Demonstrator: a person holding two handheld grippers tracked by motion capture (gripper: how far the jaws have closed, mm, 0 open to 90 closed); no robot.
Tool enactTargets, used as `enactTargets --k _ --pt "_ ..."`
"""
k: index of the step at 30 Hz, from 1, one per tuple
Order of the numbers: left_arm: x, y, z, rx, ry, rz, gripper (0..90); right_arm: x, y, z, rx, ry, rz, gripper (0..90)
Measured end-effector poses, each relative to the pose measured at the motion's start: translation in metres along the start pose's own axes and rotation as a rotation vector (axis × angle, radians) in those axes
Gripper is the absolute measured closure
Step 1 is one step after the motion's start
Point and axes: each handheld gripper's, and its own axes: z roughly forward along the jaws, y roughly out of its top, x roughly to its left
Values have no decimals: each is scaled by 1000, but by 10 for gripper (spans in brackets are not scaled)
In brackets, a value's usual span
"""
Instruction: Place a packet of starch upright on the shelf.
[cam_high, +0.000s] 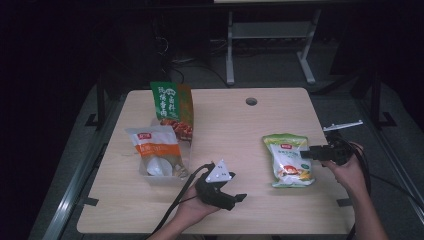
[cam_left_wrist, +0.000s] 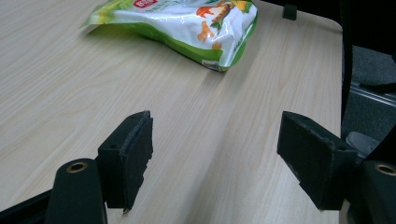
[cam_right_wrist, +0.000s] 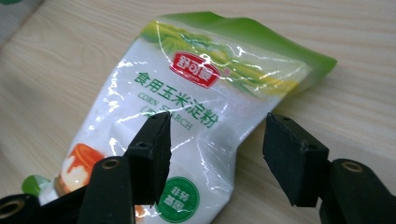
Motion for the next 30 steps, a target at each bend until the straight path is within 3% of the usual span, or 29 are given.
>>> enactTargets --k 6,9,20,30 --pt "0 4 6 10 -3 0 265 -5 -3 16 59 -23 15 438" --pt "0 5 9 12 -6 -3 265 -4 -3 22 82 -31 14 495" --pt "5 8 17 20 -13 -20 266 -4 -2 27 90 45 49 796" --pt "8 10 22 22 -14 -29 268 3 -2 21 91 53 28 883"
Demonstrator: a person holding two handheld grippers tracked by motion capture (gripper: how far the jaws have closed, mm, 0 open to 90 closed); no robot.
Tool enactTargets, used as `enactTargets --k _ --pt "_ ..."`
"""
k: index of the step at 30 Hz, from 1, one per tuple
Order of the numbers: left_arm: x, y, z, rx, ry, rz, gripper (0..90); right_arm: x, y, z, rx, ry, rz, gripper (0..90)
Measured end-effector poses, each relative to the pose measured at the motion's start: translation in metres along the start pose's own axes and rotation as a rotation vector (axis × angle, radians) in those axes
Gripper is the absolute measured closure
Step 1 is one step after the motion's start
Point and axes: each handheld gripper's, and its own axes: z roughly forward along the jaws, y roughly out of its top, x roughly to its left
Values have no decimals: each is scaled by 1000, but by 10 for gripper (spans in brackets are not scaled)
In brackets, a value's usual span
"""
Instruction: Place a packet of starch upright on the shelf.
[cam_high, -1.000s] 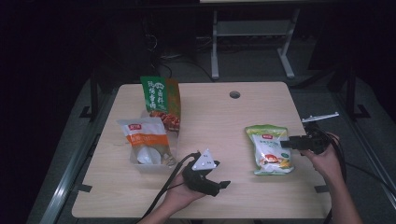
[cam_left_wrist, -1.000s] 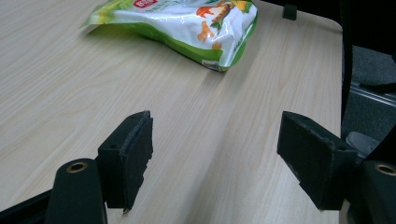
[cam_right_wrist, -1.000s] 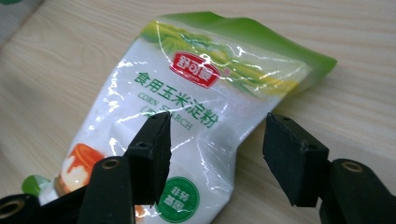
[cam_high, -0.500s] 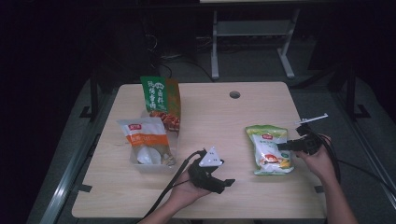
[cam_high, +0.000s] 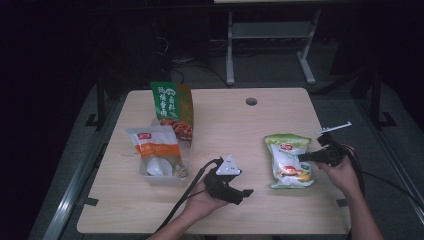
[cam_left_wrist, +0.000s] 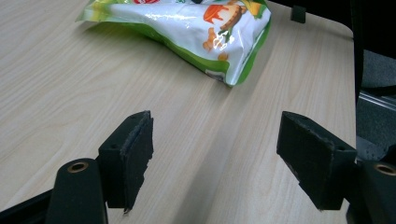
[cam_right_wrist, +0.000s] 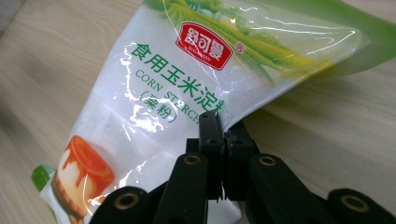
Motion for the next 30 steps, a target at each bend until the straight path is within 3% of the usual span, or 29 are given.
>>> enactTargets --k 14,22,30 --pt "5 7 4 -16 -1 -15 269 23 0 -20 -84 49 -49 894" --pt "7 13 9 -27 -11 -28 269 51 7 -34 -139 73 -135 896" --pt "16 17 22 -51 -41 -91 269 76 11 -40 -177 114 -210 897"
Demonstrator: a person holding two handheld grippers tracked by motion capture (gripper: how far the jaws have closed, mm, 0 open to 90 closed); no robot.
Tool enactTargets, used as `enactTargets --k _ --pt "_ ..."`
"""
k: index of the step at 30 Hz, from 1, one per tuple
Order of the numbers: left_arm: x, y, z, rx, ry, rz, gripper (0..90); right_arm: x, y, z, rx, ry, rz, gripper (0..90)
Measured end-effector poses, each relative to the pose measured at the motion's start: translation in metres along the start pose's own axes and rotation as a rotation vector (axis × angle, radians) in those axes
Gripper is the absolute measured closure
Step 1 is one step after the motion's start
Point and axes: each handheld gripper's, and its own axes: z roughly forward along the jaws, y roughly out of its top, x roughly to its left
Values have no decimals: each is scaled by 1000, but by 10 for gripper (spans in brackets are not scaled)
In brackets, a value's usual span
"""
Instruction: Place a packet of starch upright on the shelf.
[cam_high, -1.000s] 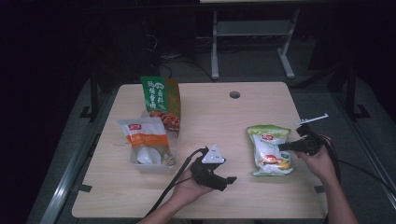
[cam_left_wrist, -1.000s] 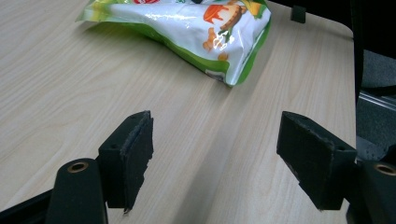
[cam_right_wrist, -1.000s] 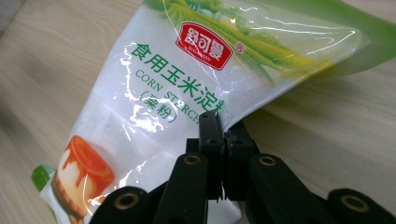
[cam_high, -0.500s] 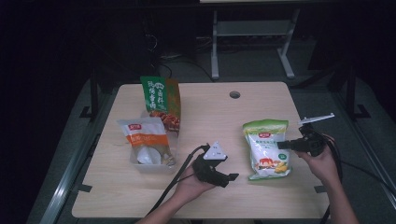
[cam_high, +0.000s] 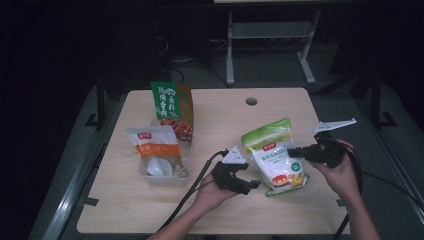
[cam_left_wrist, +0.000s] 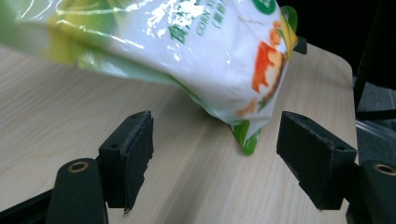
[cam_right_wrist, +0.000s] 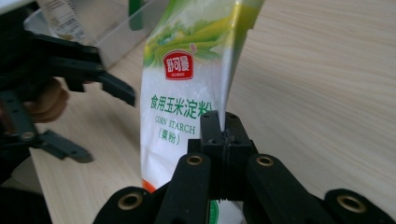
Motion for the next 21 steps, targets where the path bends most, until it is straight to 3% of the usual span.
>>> enactTargets --k 6,10,14,21 --pt "8 5 10 -18 -26 -58 314 16 6 0 -9 19 -52 898" --pt "12 5 10 -51 -52 -117 476 22 8 -1 -19 42 -67 898" --pt "17 7 4 -73 -38 -119 599 26 9 0 -30 54 -76 898" --pt "21 11 -15 -121 43 -115 791 33 12 5 -64 79 -103 897"
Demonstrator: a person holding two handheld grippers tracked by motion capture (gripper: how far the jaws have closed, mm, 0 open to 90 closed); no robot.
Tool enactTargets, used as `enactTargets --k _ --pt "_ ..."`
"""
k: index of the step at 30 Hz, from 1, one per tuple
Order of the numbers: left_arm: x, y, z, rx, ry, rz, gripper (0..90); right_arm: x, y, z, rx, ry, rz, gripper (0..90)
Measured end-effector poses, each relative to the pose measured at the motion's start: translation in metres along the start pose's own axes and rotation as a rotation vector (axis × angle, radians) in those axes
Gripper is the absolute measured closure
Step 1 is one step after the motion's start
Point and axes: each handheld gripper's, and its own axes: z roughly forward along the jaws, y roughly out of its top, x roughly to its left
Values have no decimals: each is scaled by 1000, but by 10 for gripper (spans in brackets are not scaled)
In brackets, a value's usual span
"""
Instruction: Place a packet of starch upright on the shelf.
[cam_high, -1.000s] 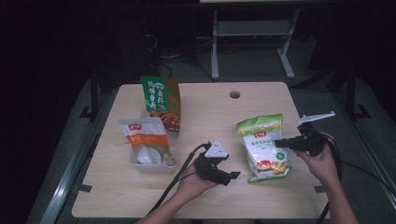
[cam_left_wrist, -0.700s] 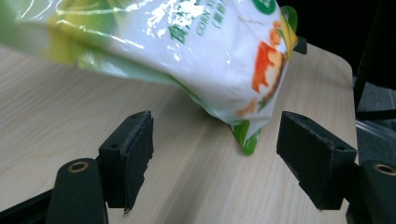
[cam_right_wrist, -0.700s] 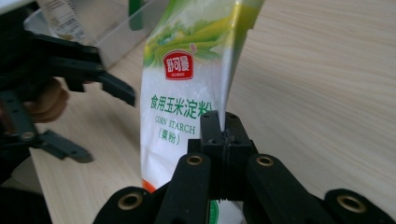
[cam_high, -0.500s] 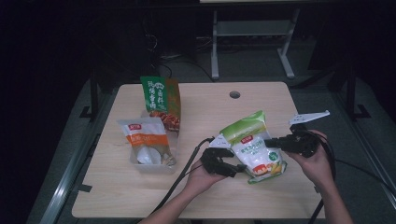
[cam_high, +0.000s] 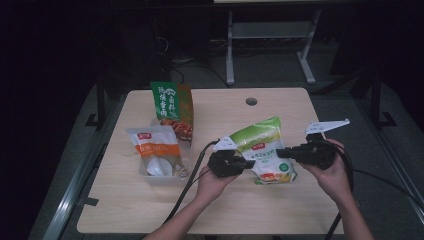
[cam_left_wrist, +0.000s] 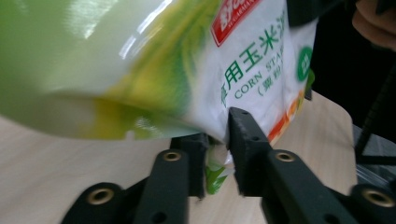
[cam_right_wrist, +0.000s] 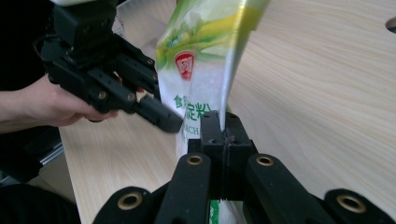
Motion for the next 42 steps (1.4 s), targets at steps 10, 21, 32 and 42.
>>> enactTargets --k 10,21,32,42 --pt "3 -8 -8 28 62 48 831 6 -10 23 39 -1 -28 884" --pt "-9 -6 -6 43 62 124 838 2 -17 22 93 -5 -26 725" --pt "-10 -5 -8 47 74 141 822 7 -13 34 124 -22 -55 782" --pt "-6 -12 -21 61 94 132 683 4 -15 31 118 -18 -19 884"
